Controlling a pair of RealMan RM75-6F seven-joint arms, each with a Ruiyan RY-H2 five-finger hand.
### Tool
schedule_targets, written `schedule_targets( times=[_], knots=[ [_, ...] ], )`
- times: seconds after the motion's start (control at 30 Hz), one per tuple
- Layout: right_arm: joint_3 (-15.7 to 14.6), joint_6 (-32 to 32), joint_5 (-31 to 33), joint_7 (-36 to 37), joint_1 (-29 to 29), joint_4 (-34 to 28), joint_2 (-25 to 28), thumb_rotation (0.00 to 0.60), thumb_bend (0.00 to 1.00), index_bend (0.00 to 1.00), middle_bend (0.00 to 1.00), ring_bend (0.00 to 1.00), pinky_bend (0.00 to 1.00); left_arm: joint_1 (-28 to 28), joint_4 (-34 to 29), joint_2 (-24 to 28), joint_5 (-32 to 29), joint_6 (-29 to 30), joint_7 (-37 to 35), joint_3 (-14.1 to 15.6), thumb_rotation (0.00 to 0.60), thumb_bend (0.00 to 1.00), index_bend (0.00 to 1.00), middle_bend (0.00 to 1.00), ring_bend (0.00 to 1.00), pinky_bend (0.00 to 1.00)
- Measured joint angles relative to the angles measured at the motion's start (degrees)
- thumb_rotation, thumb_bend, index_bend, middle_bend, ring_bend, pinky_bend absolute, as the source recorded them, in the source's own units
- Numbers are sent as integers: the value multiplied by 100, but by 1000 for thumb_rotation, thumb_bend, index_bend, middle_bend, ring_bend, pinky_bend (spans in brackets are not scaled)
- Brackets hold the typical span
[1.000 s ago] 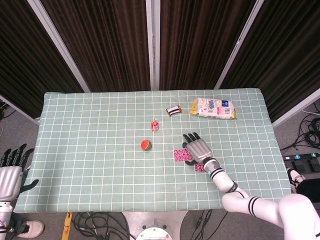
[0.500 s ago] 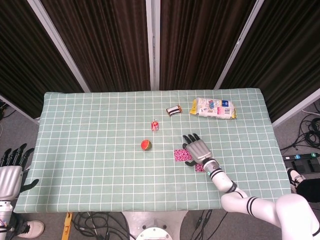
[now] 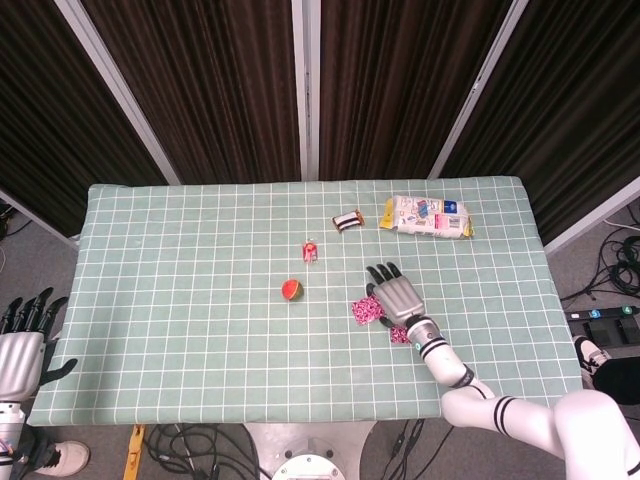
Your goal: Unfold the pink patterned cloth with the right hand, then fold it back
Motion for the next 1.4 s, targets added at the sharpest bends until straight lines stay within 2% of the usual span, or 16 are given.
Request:
schedule_targets(
  times=[0.13,0.33,0.5,0.6,0.73,1.4],
  knots=[
    [38,182,102,-8,-136,-405,277,597,147,399,49,0,0,-1,25,-4,15,2,-38,2,600,0,180,146,123,73],
    [30,502,445,-11,-505,-1349,935,576,145,393,50,0,0,-48,63,-19,52,-53,-60,3,600,0,180,146,123,73],
    [-200,756,753,-28,-919,-1955,1411,567,147,388,49,0,0,-90,60,-30,87,-84,-60,-4,600,0,180,146,123,73],
    [-345,803,802,-11,-1050,-2011,1431,569,147,386,50,0,0,-107,53,-37,115,-93,-63,2,600,0,180,146,123,73],
    [-381,788,781,17,-1069,-1888,1336,565,148,385,50,0,0,-94,49,-31,112,-73,-72,6,600,0,180,146,123,73],
    [-313,850,1105,-210,-1092,-1719,962,541,147,355,47,0,0,-55,180,-68,108,-65,-248,42,600,0,180,146,123,73]
  ],
)
